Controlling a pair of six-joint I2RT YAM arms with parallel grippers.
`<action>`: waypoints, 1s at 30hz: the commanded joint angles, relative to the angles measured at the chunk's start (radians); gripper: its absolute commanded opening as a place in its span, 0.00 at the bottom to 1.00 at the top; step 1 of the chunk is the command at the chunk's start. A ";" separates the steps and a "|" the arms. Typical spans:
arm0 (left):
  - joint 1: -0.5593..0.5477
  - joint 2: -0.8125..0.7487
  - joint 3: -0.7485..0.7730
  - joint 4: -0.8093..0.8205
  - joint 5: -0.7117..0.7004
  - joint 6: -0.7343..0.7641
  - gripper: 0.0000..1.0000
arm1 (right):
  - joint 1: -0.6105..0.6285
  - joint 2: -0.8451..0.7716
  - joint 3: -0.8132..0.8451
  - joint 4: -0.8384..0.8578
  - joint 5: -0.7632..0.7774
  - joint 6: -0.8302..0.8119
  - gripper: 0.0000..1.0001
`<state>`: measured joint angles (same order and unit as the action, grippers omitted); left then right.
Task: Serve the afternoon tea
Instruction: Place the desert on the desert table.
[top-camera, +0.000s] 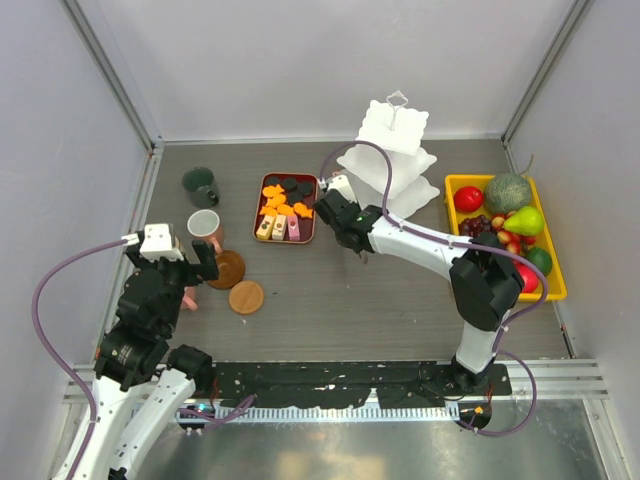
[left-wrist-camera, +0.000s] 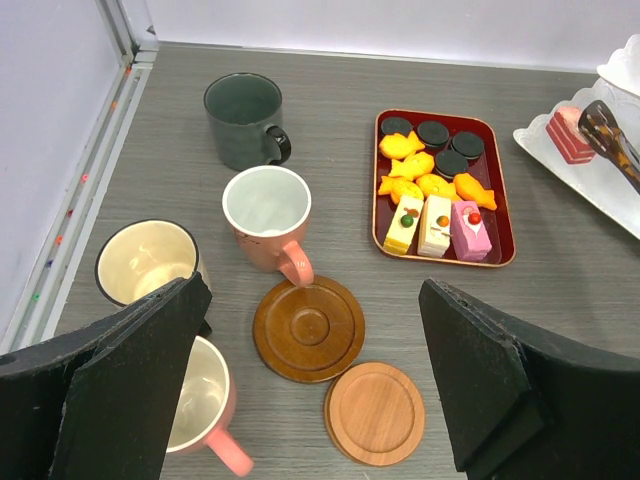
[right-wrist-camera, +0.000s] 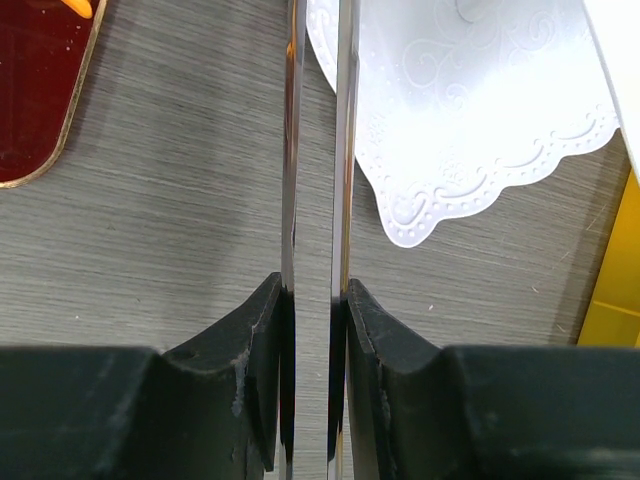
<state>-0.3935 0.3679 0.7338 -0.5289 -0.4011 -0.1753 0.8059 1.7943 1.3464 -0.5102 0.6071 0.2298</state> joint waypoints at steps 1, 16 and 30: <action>-0.004 0.000 -0.001 0.043 -0.013 0.005 0.99 | -0.017 0.004 0.007 0.075 0.026 -0.009 0.25; -0.004 0.005 -0.001 0.044 -0.015 0.003 0.99 | -0.116 0.094 0.022 0.125 -0.001 0.029 0.24; -0.005 0.003 -0.002 0.046 -0.013 0.005 0.99 | -0.131 0.143 0.048 0.134 -0.026 0.075 0.29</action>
<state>-0.3935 0.3683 0.7338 -0.5289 -0.4011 -0.1753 0.6785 1.9404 1.3487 -0.4129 0.5766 0.2691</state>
